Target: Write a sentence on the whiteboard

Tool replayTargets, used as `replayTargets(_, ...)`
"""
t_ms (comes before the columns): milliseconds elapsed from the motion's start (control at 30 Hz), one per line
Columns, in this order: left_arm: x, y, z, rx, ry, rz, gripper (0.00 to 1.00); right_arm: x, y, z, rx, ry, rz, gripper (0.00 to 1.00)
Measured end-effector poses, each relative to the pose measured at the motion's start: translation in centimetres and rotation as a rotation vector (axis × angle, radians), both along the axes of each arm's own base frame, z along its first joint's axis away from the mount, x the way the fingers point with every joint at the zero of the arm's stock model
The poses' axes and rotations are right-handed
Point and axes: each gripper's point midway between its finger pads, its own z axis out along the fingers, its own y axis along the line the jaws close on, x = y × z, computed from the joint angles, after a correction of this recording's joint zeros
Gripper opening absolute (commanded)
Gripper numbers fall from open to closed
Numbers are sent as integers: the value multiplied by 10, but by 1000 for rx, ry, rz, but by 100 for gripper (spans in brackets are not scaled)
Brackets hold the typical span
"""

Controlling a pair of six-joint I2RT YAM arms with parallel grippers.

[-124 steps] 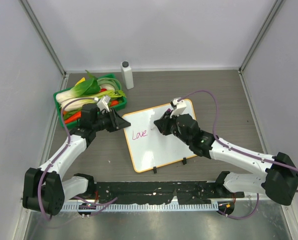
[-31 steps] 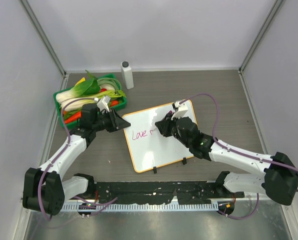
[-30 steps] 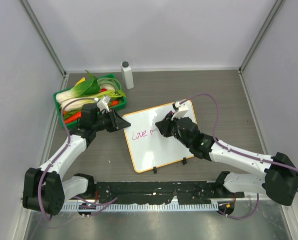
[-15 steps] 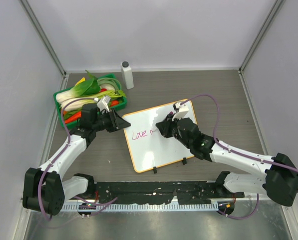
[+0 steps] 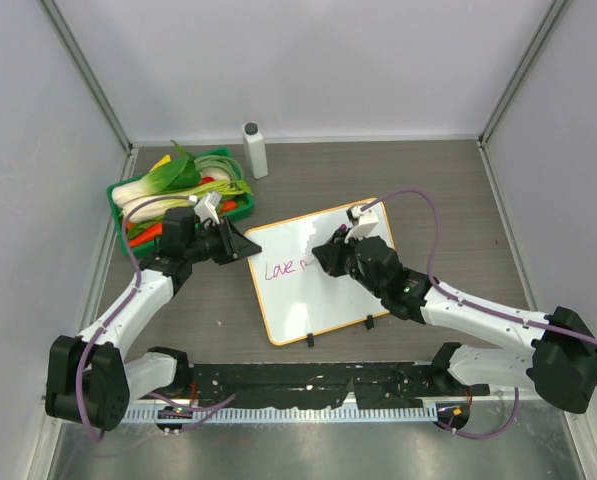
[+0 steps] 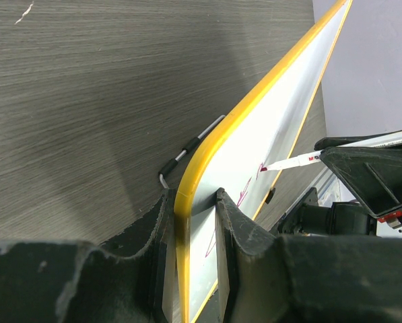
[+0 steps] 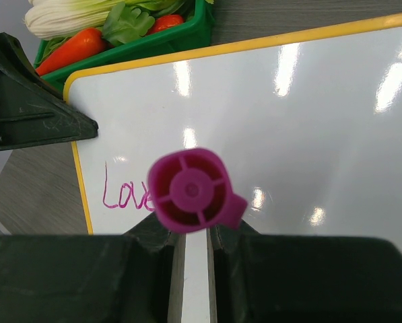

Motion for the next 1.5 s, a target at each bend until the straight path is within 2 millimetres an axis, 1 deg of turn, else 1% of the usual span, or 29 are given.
replayTargets(367,0,0,0,-1,-2,0,8,1,0,0,-4,1,-5,1)
replayTargets(600,0,0,1,-1,-3,0,8,8,5,7,-6,-8,-15,2)
replayTargets(900,0,0,1,-1,-3,-1,8,14,0,10,-25,-11,-57,2)
replayTargets(1167,0,0,1,-1,-3,-1,8,13,-2,9,-28,-6,-67,2)
replayTargets(1367,0,0,1,-1,-3,-1,8,8,-8,5,-30,0,-67,1)
replayTargets(1500,0,0,1,-1,-3,-1,8,7,-8,4,-29,3,-59,1)
